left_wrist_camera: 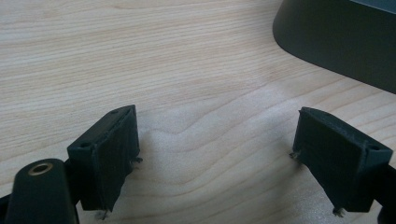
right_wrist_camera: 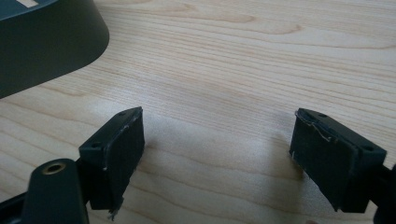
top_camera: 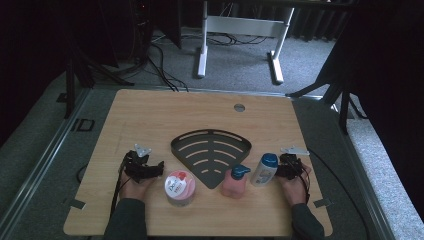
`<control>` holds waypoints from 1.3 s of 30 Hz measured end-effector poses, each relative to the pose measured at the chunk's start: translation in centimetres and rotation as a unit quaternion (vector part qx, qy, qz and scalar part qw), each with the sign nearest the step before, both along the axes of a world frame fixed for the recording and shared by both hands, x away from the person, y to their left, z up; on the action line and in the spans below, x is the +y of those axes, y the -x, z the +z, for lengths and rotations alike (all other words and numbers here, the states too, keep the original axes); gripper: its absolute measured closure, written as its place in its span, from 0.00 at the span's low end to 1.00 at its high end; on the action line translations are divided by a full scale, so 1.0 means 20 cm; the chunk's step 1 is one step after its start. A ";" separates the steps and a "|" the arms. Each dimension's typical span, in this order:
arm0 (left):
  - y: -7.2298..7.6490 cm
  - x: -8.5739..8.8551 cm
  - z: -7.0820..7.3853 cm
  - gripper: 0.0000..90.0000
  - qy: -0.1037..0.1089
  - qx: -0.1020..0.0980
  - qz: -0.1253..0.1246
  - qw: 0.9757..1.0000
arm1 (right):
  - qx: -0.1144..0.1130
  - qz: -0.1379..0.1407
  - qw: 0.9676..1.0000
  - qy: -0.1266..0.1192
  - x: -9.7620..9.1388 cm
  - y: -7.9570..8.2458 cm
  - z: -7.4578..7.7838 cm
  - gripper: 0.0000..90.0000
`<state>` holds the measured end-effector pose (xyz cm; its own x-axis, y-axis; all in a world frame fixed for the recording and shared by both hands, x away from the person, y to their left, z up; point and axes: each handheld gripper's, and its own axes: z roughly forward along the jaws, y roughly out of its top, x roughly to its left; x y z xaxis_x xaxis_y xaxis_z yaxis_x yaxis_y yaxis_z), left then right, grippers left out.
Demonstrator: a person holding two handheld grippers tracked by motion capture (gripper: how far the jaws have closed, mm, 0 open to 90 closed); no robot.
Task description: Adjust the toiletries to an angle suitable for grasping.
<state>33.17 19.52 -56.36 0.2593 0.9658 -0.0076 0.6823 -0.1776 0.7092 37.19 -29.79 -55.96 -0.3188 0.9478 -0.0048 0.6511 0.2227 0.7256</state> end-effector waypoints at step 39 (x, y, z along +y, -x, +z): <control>0.00 0.00 0.00 0.16 0.000 0.000 0.000 1.000 | -0.004 0.094 0.995 -0.012 -0.08 0.44 0.15 1.00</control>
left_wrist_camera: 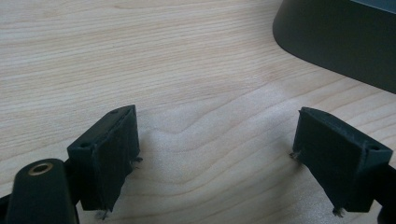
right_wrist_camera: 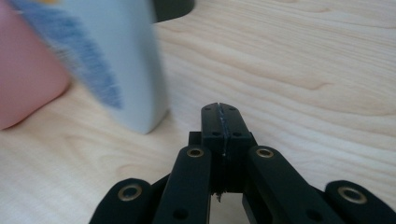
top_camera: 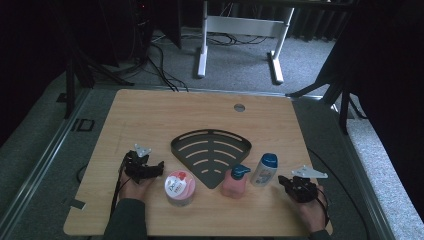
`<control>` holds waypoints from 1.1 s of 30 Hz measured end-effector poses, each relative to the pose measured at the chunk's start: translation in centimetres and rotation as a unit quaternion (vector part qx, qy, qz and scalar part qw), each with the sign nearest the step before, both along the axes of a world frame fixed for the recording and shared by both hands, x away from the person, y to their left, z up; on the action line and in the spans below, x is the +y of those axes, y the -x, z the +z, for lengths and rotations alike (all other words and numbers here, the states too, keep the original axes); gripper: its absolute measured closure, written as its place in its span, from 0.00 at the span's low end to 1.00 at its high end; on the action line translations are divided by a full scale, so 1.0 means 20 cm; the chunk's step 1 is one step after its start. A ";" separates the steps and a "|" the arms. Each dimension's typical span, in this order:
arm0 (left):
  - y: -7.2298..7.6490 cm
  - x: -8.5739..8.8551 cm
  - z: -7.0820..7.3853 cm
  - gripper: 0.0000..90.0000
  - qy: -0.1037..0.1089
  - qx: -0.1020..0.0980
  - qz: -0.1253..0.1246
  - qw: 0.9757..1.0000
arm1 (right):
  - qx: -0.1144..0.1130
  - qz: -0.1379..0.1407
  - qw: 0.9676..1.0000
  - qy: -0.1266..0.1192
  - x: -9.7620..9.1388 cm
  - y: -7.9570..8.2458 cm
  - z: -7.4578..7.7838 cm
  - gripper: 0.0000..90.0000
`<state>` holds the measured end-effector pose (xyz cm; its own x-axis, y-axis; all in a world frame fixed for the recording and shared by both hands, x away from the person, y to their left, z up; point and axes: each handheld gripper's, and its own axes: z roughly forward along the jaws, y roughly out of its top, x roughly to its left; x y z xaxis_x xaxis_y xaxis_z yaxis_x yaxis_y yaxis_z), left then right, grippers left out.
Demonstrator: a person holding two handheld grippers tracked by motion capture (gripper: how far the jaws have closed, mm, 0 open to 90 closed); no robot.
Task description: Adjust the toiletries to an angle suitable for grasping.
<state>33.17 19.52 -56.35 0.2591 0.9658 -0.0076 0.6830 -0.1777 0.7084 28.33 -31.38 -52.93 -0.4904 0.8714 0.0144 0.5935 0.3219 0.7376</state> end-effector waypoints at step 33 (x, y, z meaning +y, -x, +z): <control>0.00 0.00 0.00 0.16 0.000 -0.001 -0.005 1.000 | 0.004 0.060 0.998 0.006 0.23 -0.02 -0.04 1.00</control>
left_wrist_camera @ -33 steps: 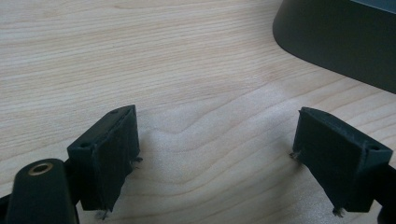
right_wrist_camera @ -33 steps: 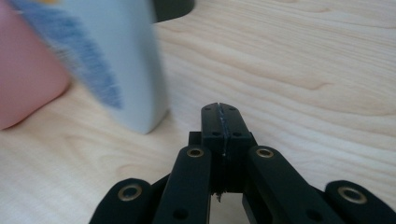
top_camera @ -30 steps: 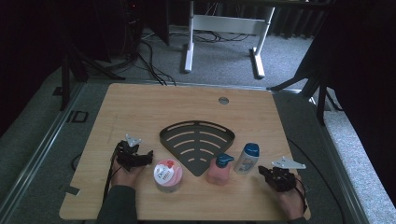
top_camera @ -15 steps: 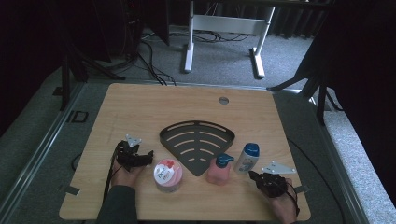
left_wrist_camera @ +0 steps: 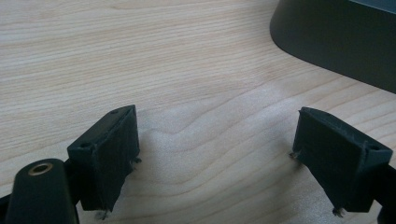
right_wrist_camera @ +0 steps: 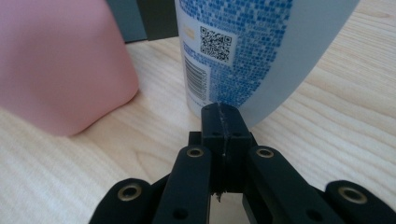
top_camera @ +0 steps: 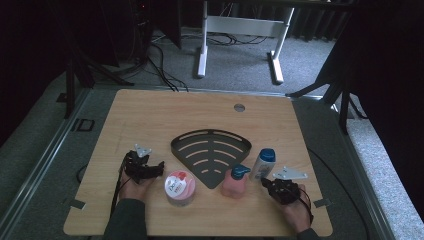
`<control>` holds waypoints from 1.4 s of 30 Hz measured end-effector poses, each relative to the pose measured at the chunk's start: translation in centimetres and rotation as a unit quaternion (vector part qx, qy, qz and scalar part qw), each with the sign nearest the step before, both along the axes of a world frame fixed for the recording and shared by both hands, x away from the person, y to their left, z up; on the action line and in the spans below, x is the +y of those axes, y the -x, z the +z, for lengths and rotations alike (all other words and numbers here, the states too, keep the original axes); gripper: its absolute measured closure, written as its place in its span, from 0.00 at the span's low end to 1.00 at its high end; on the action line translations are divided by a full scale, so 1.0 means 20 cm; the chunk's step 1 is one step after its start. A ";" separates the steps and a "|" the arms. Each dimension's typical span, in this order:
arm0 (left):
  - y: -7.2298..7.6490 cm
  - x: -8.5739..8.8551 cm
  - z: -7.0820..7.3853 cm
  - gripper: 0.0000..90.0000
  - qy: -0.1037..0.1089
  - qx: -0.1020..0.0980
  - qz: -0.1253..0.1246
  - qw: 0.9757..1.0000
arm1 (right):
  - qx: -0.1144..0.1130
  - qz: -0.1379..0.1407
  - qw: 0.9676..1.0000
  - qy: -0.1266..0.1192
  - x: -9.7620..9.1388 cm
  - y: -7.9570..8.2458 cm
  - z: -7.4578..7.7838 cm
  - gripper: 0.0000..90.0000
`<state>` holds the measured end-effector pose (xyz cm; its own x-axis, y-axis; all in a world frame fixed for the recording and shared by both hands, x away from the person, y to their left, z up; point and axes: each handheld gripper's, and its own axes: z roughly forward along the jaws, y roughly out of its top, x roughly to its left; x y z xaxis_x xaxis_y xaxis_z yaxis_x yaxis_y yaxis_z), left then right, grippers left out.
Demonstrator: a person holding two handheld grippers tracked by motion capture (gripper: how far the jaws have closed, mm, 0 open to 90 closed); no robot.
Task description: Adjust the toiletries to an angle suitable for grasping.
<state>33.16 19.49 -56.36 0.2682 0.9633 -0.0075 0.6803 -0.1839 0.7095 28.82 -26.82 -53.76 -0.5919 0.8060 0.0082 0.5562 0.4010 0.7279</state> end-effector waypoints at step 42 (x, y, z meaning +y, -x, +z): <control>0.00 0.00 0.00 0.16 0.000 0.000 0.000 1.000 | -0.007 -0.030 1.000 -0.001 0.04 -0.34 0.00 1.00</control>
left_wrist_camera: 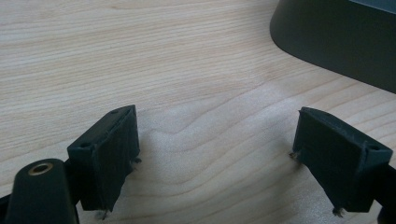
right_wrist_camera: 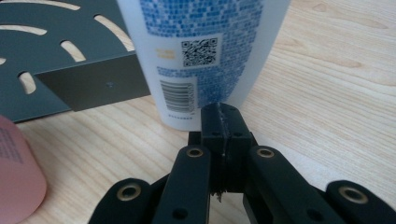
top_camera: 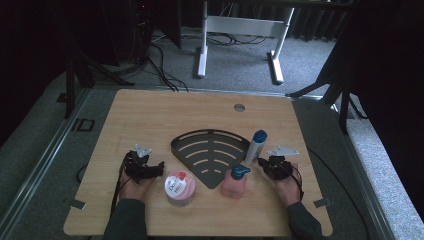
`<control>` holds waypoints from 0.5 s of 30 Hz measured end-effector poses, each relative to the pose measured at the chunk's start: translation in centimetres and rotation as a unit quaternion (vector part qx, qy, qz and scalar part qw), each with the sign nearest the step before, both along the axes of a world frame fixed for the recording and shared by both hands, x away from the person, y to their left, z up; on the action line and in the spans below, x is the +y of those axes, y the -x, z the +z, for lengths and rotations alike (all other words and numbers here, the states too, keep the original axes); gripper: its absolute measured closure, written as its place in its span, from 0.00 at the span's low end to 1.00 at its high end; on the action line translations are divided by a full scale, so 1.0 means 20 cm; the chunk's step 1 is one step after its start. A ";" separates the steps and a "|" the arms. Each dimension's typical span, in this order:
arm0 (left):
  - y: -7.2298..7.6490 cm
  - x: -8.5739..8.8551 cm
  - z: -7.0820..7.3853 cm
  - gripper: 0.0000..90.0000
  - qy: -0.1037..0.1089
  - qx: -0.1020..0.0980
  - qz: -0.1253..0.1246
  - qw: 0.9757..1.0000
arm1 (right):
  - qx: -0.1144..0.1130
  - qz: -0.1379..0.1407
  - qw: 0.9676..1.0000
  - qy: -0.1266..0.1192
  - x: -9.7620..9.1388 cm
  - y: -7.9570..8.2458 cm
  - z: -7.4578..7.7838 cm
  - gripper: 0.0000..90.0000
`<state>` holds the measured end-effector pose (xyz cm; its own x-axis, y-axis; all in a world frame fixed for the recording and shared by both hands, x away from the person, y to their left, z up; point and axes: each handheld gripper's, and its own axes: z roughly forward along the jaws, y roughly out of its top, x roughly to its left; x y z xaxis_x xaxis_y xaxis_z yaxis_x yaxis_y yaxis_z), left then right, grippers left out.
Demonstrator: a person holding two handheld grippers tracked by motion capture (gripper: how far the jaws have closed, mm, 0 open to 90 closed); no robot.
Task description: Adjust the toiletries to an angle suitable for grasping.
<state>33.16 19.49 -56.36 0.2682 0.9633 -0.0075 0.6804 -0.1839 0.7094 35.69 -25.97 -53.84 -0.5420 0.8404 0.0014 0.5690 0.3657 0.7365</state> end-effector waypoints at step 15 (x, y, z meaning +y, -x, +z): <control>0.00 0.00 0.00 0.16 0.000 0.000 0.000 1.000 | -0.005 0.051 0.999 -0.009 0.02 0.27 0.08 1.00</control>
<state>33.16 19.49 -56.36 0.2680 0.9634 -0.0076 0.6806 -0.1837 0.7092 30.21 -25.52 -52.26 -0.6241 0.7813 0.0099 0.5230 0.4083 0.7482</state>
